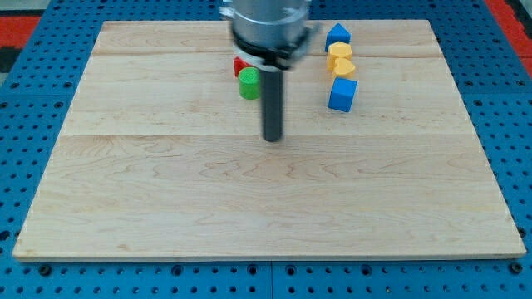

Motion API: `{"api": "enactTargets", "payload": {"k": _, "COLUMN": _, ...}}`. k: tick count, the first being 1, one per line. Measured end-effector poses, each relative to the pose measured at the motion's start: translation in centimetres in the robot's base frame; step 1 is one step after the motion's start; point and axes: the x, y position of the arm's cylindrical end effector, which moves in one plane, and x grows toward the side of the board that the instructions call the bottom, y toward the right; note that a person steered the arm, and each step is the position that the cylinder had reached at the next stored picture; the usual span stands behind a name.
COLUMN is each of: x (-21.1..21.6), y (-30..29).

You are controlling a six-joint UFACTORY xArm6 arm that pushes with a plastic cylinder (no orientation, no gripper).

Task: Push yellow hexagon towards center

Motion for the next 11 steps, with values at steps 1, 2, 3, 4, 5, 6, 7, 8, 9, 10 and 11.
{"api": "enactTargets", "payload": {"k": 1, "x": -0.8, "y": 11.9}}
{"api": "enactTargets", "payload": {"k": 2, "x": -8.9, "y": 15.9}}
{"api": "enactTargets", "payload": {"k": 3, "x": -17.1, "y": 15.6}}
{"api": "enactTargets", "payload": {"k": 4, "x": -19.1, "y": 12.1}}
{"api": "enactTargets", "payload": {"k": 5, "x": -19.1, "y": 6.9}}
{"api": "enactTargets", "payload": {"k": 6, "x": -18.4, "y": 3.3}}
{"api": "enactTargets", "payload": {"k": 7, "x": -16.7, "y": 1.2}}
{"api": "enactTargets", "payload": {"k": 8, "x": -13.1, "y": -2.3}}
{"api": "enactTargets", "payload": {"k": 9, "x": -8.5, "y": -2.7}}
{"api": "enactTargets", "payload": {"k": 10, "x": -5.3, "y": -4.1}}
{"api": "enactTargets", "payload": {"k": 11, "x": -9.4, "y": -3.8}}
